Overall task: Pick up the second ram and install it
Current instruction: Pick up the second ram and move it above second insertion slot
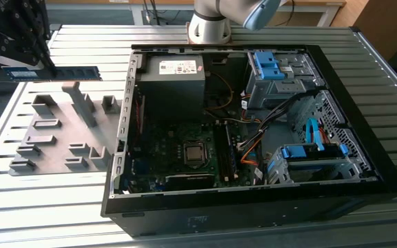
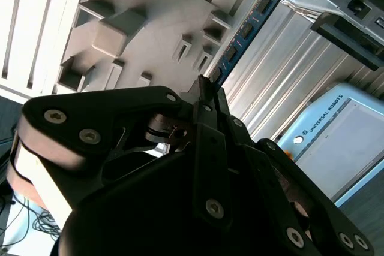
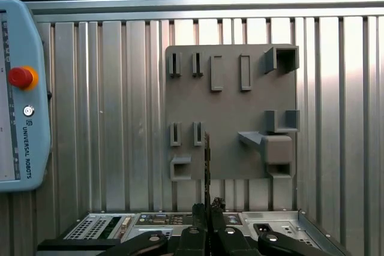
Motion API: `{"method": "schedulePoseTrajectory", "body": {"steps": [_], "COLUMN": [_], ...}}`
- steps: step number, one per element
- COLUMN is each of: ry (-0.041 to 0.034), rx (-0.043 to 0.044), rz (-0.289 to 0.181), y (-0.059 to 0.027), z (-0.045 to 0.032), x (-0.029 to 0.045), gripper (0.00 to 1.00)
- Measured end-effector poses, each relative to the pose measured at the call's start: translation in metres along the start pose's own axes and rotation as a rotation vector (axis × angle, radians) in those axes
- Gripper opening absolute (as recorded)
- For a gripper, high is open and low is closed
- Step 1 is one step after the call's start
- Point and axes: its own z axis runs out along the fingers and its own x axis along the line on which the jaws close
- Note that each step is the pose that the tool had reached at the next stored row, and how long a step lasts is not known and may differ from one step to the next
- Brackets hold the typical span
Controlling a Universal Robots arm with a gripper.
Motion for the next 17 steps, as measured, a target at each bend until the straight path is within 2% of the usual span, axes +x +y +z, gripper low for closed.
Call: {"method": "schedulePoseTrajectory", "body": {"steps": [17], "ry": [0.0000], "rx": [0.0001], "rz": [0.000], "y": [-0.0144], "z": [0.0005], "x": [-0.0004], "gripper": [0.14]}}
